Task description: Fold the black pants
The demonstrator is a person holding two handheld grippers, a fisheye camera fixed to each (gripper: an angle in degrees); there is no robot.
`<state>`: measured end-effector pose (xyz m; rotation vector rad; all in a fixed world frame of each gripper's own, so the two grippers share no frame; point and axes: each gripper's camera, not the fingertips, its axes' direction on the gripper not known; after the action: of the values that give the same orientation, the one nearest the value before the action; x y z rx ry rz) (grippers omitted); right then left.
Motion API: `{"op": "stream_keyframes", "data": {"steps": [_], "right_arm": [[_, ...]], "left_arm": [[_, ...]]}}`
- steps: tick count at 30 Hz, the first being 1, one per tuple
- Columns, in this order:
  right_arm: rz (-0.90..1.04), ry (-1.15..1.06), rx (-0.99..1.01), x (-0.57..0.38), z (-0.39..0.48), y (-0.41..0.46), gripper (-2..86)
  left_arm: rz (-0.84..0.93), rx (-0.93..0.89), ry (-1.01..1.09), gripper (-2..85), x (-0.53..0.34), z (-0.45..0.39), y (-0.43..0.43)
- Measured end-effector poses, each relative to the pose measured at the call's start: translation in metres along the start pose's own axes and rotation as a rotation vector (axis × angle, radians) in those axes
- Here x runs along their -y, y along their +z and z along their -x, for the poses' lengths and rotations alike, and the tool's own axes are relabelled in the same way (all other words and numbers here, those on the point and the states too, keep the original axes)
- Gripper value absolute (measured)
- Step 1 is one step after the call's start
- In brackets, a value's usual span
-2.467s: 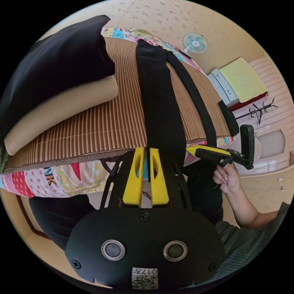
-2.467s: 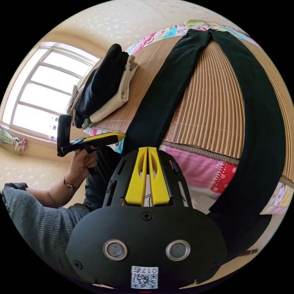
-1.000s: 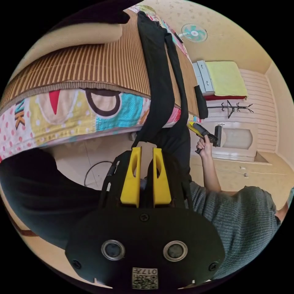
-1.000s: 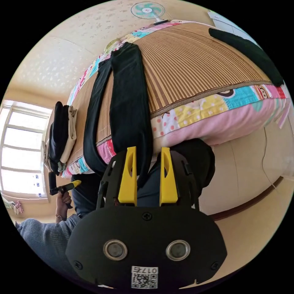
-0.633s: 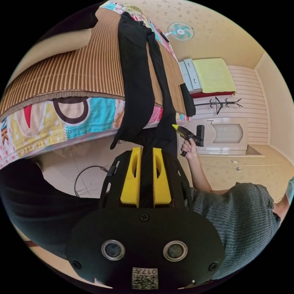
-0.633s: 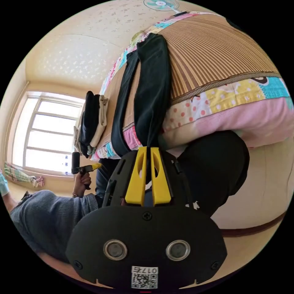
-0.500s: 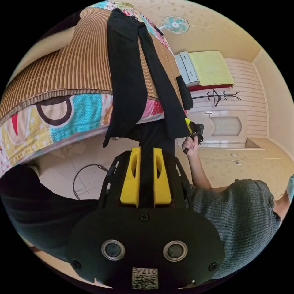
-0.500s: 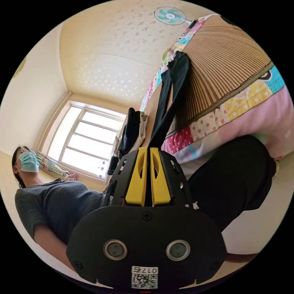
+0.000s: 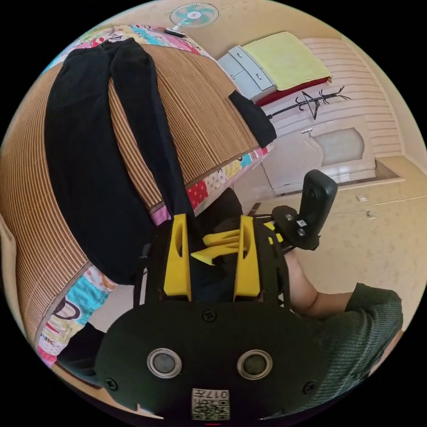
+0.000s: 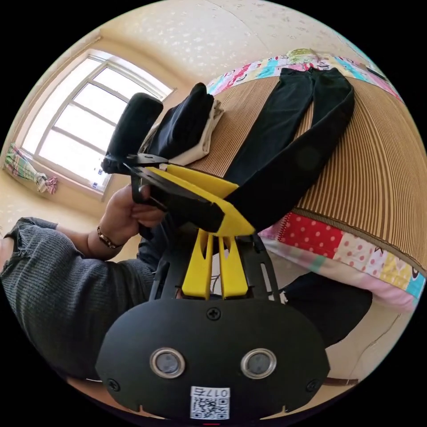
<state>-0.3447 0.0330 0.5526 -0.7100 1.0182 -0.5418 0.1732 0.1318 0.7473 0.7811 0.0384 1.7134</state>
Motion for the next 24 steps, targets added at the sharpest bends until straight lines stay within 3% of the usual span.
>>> {"op": "stream_keyframes", "data": {"steps": [3, 6, 10, 12, 19, 22, 24], "right_arm": [[0.086, -0.065, 0.004, 0.0, 0.002, 0.013, 2.2], [0.176, -0.065, 0.105, 0.002, -0.023, 0.011, 3.1], [0.142, 0.219, -0.053, 0.032, -0.09, -0.017, 4.3], [0.04, 0.363, -0.145, 0.078, -0.13, -0.045, 7.3], [-0.201, 0.37, -0.198, 0.264, -0.179, -0.052, 12.1], [-0.17, 0.459, -0.213, 0.333, -0.203, -0.02, 9.6], [-0.142, 0.558, -0.399, 0.366, -0.203, -0.001, 4.1]], "left_arm": [[0.004, 0.088, -0.032, 4.6, -0.011, 0.014, 0.012], [-0.053, 0.022, -0.073, 3.3, -0.031, 0.039, 0.007], [-0.11, -0.045, -0.139, 0.0, -0.05, 0.066, -0.004], [-0.134, -0.074, -0.158, -0.4, -0.055, 0.072, -0.006], [-0.084, -0.178, -0.133, -0.8, -0.049, 0.085, 0.009], [-0.07, -0.193, -0.102, -0.8, -0.046, 0.088, 0.008], [-0.078, -0.219, -0.086, -0.8, -0.048, 0.094, 0.006]]}}
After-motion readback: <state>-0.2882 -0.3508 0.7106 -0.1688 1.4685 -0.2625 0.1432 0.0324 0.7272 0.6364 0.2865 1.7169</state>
